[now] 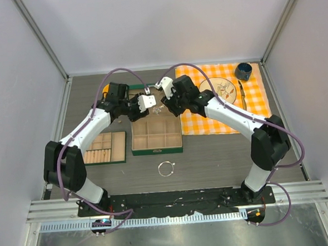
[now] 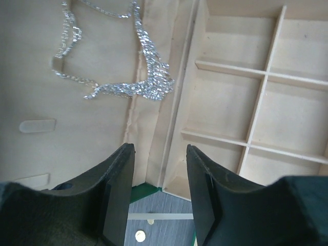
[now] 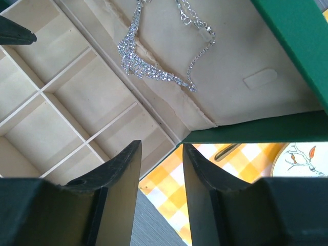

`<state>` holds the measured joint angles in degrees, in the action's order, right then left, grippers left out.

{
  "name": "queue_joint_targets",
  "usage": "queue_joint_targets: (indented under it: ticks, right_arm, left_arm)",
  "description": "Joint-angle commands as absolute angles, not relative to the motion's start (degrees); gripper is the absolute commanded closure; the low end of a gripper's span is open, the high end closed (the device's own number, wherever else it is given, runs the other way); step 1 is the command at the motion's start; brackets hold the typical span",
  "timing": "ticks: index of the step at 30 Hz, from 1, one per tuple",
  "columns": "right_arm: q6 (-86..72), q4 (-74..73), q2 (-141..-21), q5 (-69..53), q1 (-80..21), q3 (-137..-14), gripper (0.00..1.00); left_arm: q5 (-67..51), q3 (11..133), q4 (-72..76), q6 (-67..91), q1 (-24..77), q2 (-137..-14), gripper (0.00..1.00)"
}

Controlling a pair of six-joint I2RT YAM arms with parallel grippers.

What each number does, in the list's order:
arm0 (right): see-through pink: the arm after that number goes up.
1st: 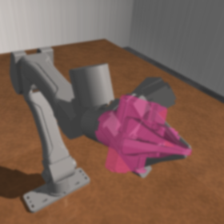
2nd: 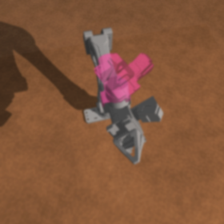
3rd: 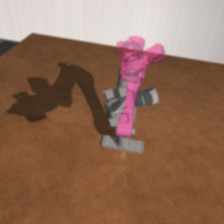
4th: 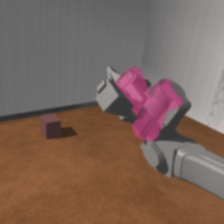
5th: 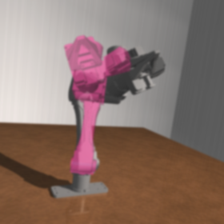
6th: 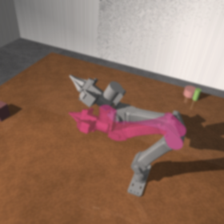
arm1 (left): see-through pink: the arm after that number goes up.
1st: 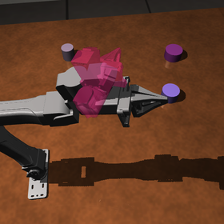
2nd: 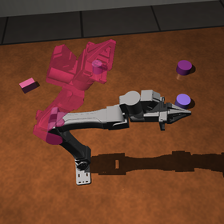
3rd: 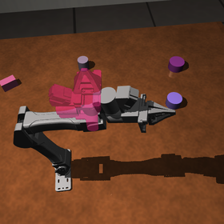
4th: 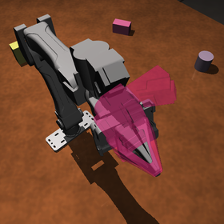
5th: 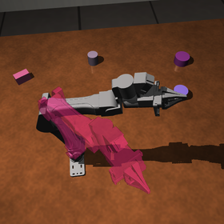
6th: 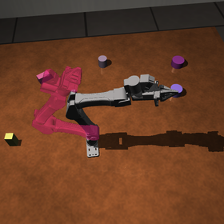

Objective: Organize the mixed jewelry

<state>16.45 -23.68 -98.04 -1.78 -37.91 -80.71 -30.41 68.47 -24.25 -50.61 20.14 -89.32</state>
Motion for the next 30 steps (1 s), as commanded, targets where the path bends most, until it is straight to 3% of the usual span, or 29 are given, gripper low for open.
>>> queue_joint_targets:
  ticks: [1,30]
  right_arm:
    - [17.1,-20.3,-92.9,-1.0,-37.4,-79.5,0.57]
    - [15.4,-17.3,-91.6,-3.0,-36.3,-76.4,0.57]
  left_arm:
    - [-34.7,70.7,-28.3,-58.4,19.6,-90.3,0.51]
    - [-33.8,72.1,-22.6,-64.3,18.7,-95.4,0.53]
